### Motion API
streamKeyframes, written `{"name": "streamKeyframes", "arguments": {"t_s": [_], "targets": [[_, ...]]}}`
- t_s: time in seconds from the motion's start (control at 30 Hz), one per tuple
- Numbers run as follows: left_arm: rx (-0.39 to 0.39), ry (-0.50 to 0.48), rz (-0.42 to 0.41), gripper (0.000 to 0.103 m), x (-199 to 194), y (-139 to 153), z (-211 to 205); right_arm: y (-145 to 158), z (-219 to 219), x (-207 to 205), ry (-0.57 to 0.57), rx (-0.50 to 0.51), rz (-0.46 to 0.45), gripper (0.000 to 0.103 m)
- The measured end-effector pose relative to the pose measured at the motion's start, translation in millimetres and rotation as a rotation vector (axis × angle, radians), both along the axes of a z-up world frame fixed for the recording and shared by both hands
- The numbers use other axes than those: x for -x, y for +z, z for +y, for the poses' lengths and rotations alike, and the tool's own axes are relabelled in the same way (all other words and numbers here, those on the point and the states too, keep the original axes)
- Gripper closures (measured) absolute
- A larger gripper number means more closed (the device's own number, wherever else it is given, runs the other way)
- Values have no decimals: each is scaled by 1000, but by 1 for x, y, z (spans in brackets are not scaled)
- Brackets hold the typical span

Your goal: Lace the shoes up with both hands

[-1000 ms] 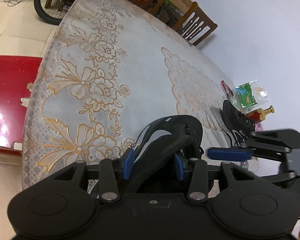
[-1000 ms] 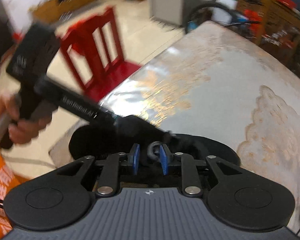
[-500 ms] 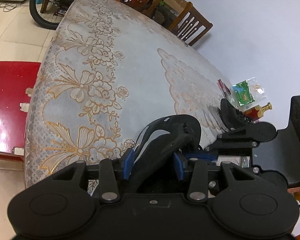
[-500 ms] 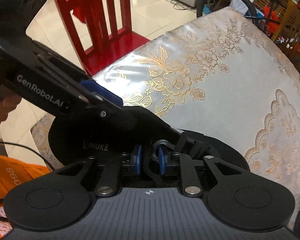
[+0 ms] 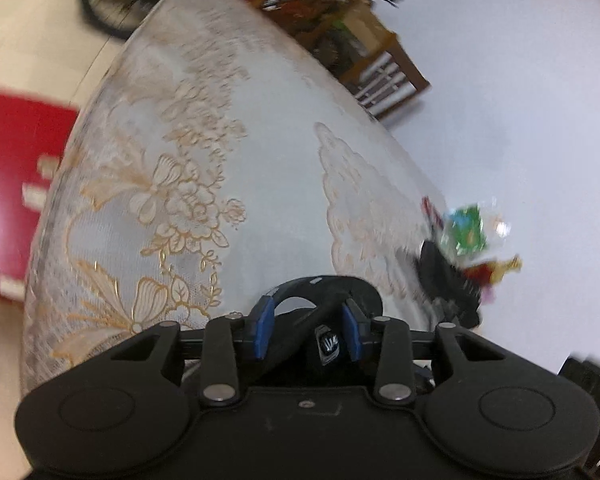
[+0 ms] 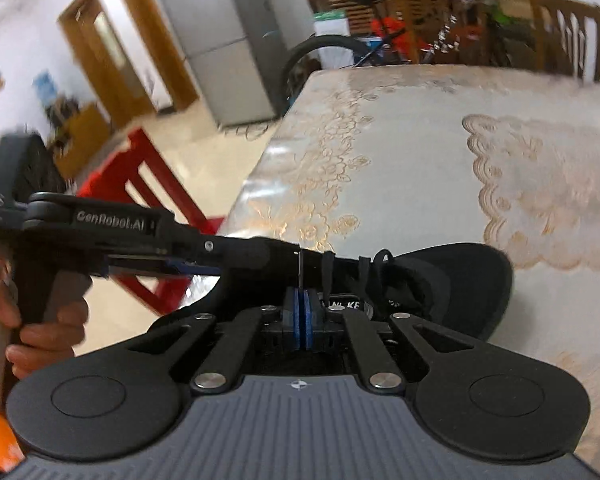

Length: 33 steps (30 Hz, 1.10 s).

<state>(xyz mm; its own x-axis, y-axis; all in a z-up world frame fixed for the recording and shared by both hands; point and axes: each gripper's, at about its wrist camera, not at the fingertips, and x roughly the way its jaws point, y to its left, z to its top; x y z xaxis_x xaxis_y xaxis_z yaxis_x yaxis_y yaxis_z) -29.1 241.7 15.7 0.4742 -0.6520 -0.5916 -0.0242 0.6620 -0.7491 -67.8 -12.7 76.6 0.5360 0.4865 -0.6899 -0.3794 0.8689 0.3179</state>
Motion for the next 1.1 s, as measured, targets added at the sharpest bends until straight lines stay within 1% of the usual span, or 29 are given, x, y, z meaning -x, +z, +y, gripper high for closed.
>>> {"name": "streamKeyframes", "arguments": {"t_s": [0.07, 0.2, 0.3, 0.5, 0.63, 0.8, 0.93, 1.1], "targets": [[11, 27, 29, 70, -4, -3, 4, 3, 3, -7, 11, -22, 5, 99], [19, 73, 70, 70, -8, -6, 9, 4, 8, -34, 37, -67, 108, 99], [19, 84, 73, 70, -9, -6, 12, 5, 8, -48, 50, -90, 178, 99], [25, 88, 72, 70, -5, -6, 14, 4, 14, -55, 75, -74, 263, 99], [17, 83, 66, 69, -4, -5, 13, -2, 11, -61, 73, -99, 324, 99], [21, 82, 68, 69, -5, -7, 14, 0, 10, -59, 80, -94, 311, 99], [16, 77, 66, 69, -5, -6, 13, -3, 11, -62, 92, -100, 325, 99], [16, 77, 66, 69, -5, -7, 13, -4, 10, -64, 79, -93, 318, 99]]}}
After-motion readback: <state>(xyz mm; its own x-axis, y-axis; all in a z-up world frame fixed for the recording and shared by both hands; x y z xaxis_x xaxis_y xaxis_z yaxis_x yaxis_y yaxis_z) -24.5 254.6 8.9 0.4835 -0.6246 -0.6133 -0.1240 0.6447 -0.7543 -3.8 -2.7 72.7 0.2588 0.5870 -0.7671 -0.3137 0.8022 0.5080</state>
